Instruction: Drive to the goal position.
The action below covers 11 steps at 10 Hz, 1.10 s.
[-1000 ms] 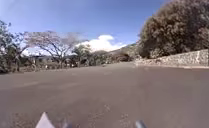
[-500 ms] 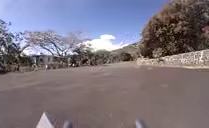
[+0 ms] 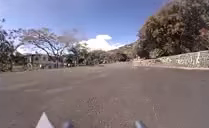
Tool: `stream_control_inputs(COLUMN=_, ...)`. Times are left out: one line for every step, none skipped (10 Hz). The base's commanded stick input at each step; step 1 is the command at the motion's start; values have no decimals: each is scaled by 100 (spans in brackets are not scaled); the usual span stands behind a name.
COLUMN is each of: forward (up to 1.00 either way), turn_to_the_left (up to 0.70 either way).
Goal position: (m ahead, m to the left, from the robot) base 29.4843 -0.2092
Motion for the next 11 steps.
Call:
stream_control_inputs(forward=50, turn_to_the_left=0)
stream_control_inputs(forward=50, turn_to_the_left=0)
stream_control_inputs(forward=50, turn_to_the_left=0)
stream_control_inputs(forward=50, turn_to_the_left=0)
stream_control_inputs(forward=50, turn_to_the_left=0)
stream_control_inputs(forward=50, turn_to_the_left=0)
stream_control_inputs(forward=50, turn_to_the_left=0)
stream_control_inputs(forward=50, turn_to_the_left=0)
stream_control_inputs(forward=50, turn_to_the_left=-3)
stream_control_inputs(forward=50, turn_to_the_left=-23)
stream_control_inputs(forward=50, turn_to_the_left=-43)
